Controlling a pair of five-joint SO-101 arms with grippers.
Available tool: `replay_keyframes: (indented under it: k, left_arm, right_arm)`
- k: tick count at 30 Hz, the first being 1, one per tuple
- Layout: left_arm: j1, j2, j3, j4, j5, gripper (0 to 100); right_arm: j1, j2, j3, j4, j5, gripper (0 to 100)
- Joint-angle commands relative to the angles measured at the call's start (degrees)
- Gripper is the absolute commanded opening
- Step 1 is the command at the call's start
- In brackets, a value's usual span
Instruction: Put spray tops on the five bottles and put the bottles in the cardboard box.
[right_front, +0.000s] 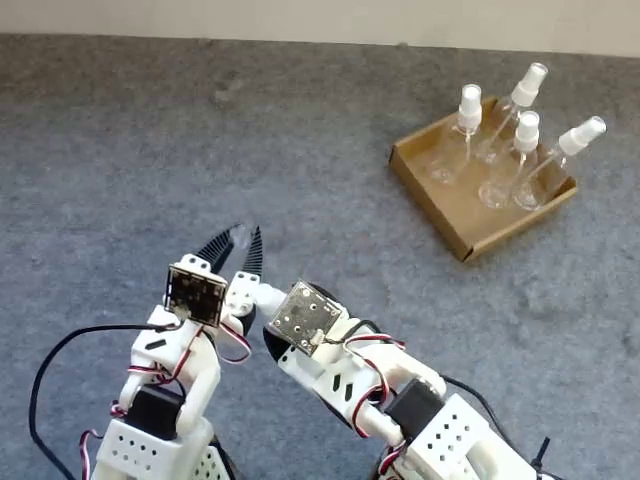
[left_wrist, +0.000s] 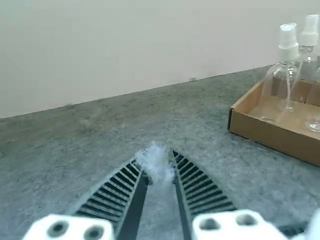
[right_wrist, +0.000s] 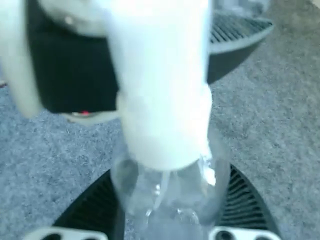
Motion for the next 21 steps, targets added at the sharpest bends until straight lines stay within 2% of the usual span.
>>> replay_keyframes:
  k: [1,16,21]
  left_arm:
    - [3.3,-0.84,1.01,0.44,-0.62,0]
    - [4.44,-0.84,1.01,2.02,-0.7,0]
    - [7.34,-0.84,1.01,3.69,-0.7,0]
  right_arm:
    - [-0.57,-1.45,-0.66,0.13,0.79,14.6]
    - [-0.4,-1.45,-0.57,0.13,0.7,14.6]
    - [-0.4,-1.45,-0.57,0.13,0.7,14.6]
